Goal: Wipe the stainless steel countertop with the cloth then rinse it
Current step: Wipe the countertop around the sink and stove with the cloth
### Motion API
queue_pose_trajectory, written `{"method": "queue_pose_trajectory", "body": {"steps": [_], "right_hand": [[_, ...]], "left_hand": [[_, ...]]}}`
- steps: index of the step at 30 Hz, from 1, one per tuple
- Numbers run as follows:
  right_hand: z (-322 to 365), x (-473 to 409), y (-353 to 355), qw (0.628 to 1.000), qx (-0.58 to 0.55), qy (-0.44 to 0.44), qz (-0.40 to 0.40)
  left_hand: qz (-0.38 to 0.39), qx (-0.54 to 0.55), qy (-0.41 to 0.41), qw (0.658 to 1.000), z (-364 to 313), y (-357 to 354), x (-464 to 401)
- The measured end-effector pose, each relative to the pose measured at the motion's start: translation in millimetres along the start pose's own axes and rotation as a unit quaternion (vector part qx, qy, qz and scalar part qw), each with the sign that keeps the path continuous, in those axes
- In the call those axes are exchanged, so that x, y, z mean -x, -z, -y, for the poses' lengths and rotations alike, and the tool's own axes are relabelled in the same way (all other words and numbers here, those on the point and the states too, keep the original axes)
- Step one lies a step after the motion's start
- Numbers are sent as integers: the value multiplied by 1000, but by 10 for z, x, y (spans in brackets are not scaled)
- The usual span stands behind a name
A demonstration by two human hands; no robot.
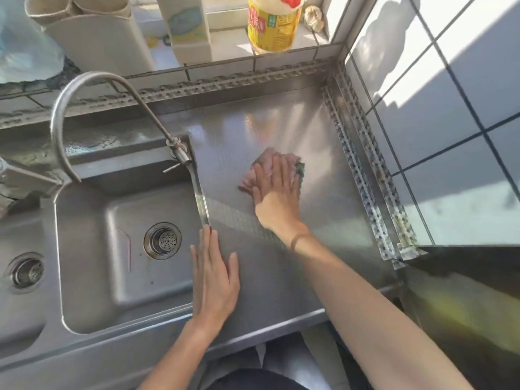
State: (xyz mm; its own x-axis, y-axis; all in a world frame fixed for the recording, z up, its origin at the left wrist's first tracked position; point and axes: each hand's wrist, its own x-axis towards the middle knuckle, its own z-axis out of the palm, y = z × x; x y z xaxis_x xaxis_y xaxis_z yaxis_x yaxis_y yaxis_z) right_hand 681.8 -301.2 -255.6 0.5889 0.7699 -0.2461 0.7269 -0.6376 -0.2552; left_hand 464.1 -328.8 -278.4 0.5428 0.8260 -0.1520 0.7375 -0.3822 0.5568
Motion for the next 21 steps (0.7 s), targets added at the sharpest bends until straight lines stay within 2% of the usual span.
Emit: {"method": "queue_pose_trajectory", "body": {"steps": [4, 8, 10, 12, 14, 17, 19, 21], "right_hand": [[-55, 790, -263, 989, -9, 147, 20], [-968, 1384, -212, 964, 49, 261, 34], [-1403, 1449, -73, 972, 63, 222, 45], [-1665, 1319, 57, 991, 30, 125, 20], [-1613, 1318, 89, 999, 10, 8, -35], [-1105, 862, 74, 989, -4, -138, -49], [-673, 726, 23, 991, -17, -122, -56], [-330, 842, -100, 997, -27, -42, -60]], "left_hand": [[4, -74, -23, 997, 102, -96, 317], [-7, -85, -20, 996, 105, -147, 295], [-13, -88, -14, 996, 104, -167, 315], [-11, -87, -5, 996, 112, -170, 295], [-7, -96, -24, 995, 156, -124, 430], [-4, -91, -19, 996, 118, -137, 329], [-5, -88, -13, 996, 99, -139, 295], [-11, -87, -14, 996, 110, -135, 287]]}}
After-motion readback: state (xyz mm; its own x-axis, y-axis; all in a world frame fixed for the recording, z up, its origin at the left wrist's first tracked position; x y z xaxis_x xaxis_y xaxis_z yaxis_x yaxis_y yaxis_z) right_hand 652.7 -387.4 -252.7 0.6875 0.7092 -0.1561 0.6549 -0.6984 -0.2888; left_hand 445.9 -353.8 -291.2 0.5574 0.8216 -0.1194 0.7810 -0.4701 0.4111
